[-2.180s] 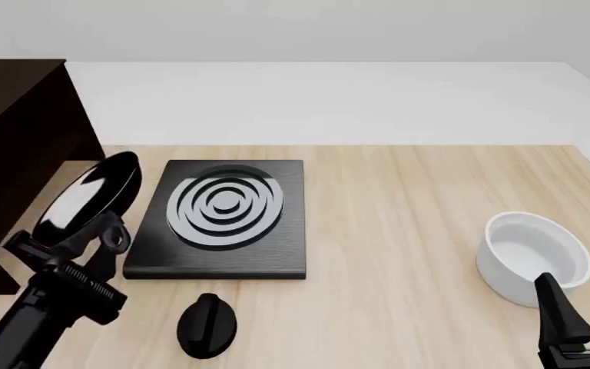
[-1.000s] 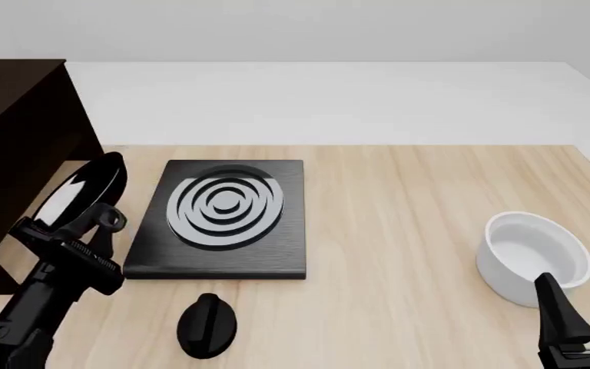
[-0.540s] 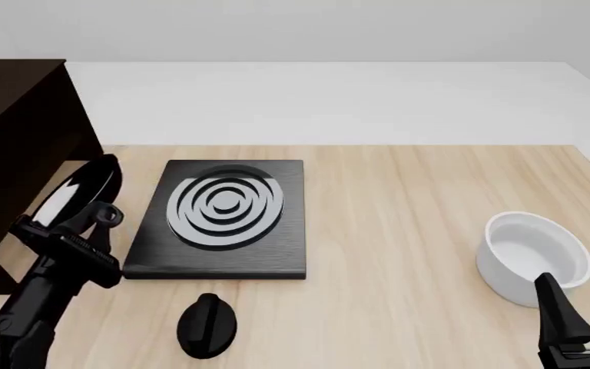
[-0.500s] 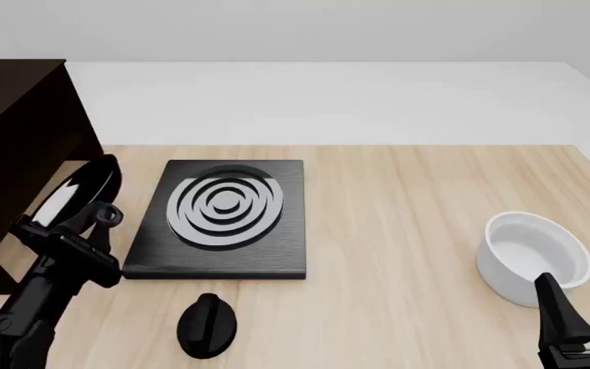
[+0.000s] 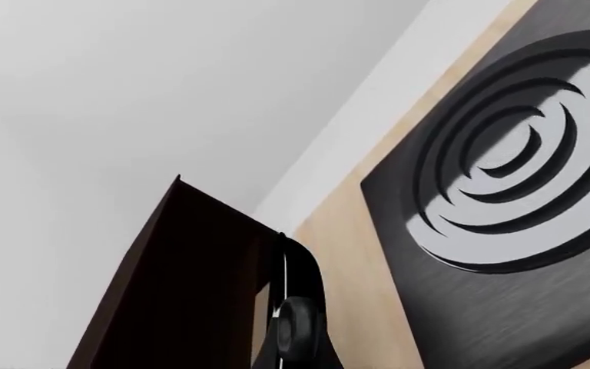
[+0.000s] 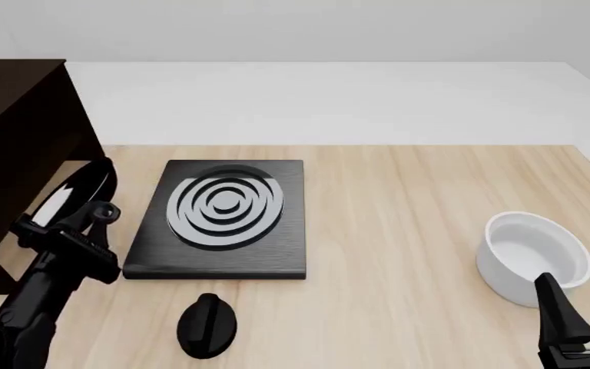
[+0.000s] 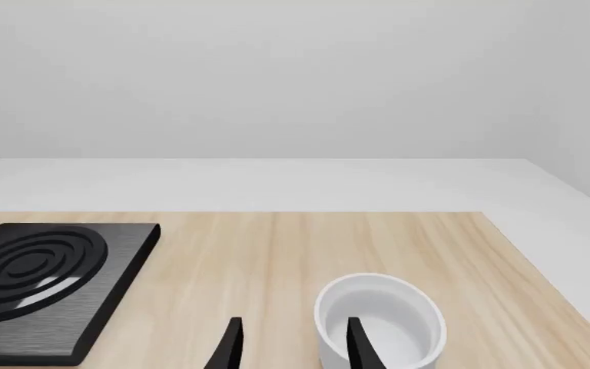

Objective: Put the frying pan under the cabinet shelf.

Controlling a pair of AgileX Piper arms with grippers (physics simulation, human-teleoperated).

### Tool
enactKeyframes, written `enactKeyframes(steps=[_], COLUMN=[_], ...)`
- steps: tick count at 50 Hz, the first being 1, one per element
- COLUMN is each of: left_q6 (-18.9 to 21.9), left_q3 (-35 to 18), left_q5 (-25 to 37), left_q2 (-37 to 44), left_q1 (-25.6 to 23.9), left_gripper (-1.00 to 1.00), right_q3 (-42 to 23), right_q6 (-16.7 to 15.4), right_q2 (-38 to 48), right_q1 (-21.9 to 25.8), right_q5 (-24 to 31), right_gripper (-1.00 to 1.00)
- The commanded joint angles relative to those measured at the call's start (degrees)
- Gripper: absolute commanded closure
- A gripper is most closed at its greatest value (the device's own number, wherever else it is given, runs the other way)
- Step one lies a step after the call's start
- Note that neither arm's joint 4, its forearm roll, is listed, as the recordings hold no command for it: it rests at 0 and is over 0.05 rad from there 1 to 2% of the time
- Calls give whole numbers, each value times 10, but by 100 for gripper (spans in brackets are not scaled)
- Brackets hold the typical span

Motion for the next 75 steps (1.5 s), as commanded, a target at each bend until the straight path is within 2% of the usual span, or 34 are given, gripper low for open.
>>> enactKeyframes(steps=[1,75], left_q6=[6,15], left_q3=[-16,-47], left_q5=[-8,-8], left_q2=[7,50], left_q1=[8,44], left_gripper=[100,100], right_q3=[0,0], right_q6=[0,0], right_q2=[0,0], right_q1=[0,0], right_q5=[0,0], right_gripper=[-100,-100])
